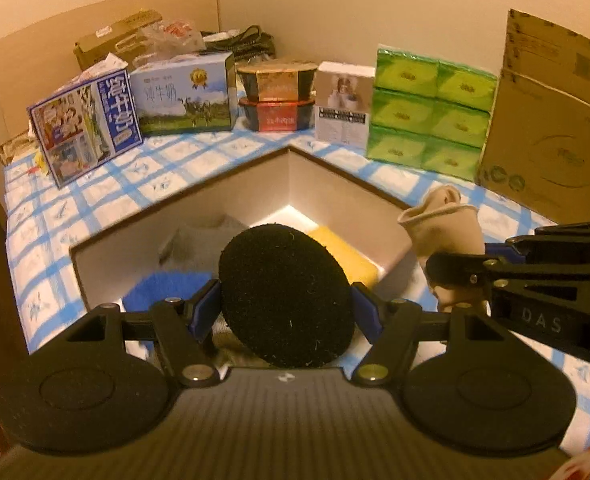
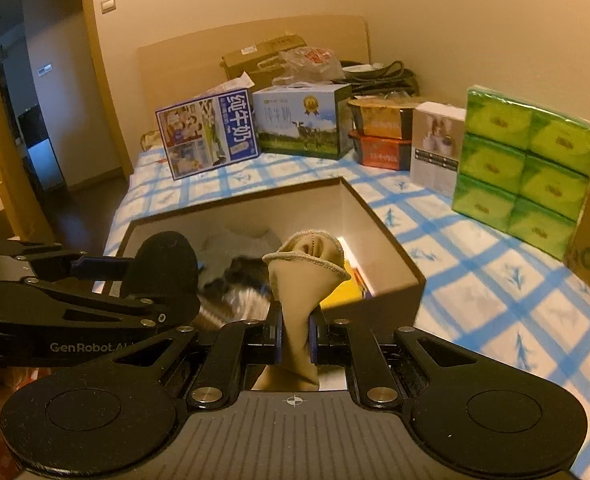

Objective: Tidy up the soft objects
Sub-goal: 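Lift the sock with the right tool and the pad with the left tool over the box, then lower the pad and sock into the box and open both tools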

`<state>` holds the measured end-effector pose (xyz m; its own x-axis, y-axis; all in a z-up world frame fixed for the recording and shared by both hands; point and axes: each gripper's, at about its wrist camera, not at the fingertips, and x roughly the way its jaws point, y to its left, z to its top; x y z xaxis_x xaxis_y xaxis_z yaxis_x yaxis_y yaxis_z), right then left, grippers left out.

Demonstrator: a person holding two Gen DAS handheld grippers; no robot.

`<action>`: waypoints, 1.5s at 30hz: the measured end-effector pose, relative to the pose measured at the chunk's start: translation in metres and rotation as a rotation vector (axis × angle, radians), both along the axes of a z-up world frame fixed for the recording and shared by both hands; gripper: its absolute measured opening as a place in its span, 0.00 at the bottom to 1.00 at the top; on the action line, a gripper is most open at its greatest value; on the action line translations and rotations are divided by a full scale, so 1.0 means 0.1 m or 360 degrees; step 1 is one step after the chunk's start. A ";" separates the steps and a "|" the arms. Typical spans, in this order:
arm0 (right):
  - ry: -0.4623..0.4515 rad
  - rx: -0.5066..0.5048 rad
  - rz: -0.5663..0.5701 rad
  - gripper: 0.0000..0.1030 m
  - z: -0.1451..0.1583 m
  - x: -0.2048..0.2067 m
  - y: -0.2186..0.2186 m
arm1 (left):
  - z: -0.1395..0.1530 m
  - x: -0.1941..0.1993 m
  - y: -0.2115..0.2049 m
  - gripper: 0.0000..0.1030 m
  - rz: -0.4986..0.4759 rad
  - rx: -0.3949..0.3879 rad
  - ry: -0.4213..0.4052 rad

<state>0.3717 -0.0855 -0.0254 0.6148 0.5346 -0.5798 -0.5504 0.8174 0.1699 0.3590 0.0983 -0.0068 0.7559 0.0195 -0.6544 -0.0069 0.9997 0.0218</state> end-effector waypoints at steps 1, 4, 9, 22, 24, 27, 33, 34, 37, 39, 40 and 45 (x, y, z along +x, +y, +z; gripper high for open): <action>0.0000 0.0002 0.0006 0.12 0.00 0.07 0.02 | 0.01 0.08 0.03 0.65 0.0003 0.0002 -0.0001; -0.0008 0.0008 0.0020 0.12 0.00 0.30 0.11 | 0.01 0.31 0.11 0.65 -0.0009 -0.0009 -0.0010; 0.0020 0.0027 0.0045 0.12 -0.01 0.73 0.22 | -0.04 0.66 0.20 0.65 -0.0018 -0.0015 0.0011; 0.0112 -0.0027 0.0069 0.12 -0.26 1.38 0.45 | -0.25 1.22 0.24 0.66 -0.0066 0.0074 0.0077; 0.0129 -0.0018 0.0063 0.12 -0.29 1.45 0.46 | -0.28 1.30 0.26 0.66 -0.0065 0.0074 0.0083; 0.0147 -0.0013 0.0050 0.12 -0.34 1.56 0.48 | -0.32 1.40 0.30 0.66 -0.0064 0.0076 0.0088; 0.0170 -0.0008 0.0025 0.12 -0.43 1.72 0.51 | -0.42 1.59 0.43 0.66 -0.0023 0.0034 0.0100; 0.0174 -0.0007 0.0024 0.12 -0.44 1.74 0.51 | -0.43 1.61 0.44 0.66 -0.0014 0.0036 0.0100; 0.0182 -0.0003 0.0014 0.12 -0.48 1.79 0.51 | -0.47 1.67 0.46 0.69 -0.0010 0.0019 0.0115; 0.0189 0.0002 0.0009 0.12 -0.49 1.82 0.50 | -0.49 1.69 0.48 0.71 0.0001 0.0005 0.0128; 0.0191 0.0004 0.0006 0.12 -0.50 1.83 0.50 | -0.50 1.69 0.49 0.72 0.0005 0.0006 0.0131; 0.0199 0.0013 0.0009 0.12 -0.52 1.87 0.49 | -0.56 1.72 0.53 0.72 0.0014 0.0013 0.0158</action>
